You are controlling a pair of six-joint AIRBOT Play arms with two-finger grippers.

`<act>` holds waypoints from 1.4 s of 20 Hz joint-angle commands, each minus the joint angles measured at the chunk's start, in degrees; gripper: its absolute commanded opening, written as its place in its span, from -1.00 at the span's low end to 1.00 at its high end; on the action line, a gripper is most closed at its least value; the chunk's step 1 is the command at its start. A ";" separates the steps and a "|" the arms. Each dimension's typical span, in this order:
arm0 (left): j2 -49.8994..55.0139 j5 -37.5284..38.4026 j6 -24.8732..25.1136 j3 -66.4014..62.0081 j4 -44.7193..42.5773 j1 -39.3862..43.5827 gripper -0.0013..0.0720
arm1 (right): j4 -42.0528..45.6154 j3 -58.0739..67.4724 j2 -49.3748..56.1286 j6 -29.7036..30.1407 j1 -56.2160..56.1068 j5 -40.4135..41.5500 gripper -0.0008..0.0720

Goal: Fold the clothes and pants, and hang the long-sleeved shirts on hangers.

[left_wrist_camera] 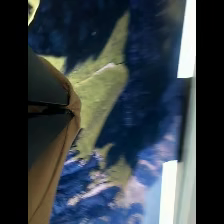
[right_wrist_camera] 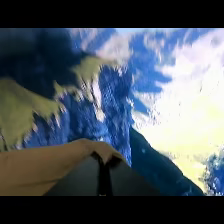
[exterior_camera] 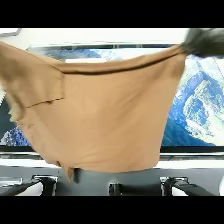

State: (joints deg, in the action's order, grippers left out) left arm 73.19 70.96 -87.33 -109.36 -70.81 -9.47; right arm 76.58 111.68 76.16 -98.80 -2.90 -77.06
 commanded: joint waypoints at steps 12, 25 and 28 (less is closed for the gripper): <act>48.17 -19.96 4.13 -7.45 14.05 1.70 -0.92 | -3.43 -1.99 38.86 -1.11 3.02 28.09 -0.89; 43.56 2.99 7.69 -7.28 1.01 1.92 -0.92 | -2.05 -2.01 35.54 -3.72 3.76 -0.94 -0.89; 43.71 3.21 7.61 -6.86 -2.99 2.49 -0.92 | -2.45 -2.01 37.00 -5.62 3.65 -1.55 -0.89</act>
State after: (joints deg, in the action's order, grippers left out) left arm 116.79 72.86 -79.90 -116.46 -69.60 -7.55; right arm 74.35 109.69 112.25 -102.39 0.84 -76.49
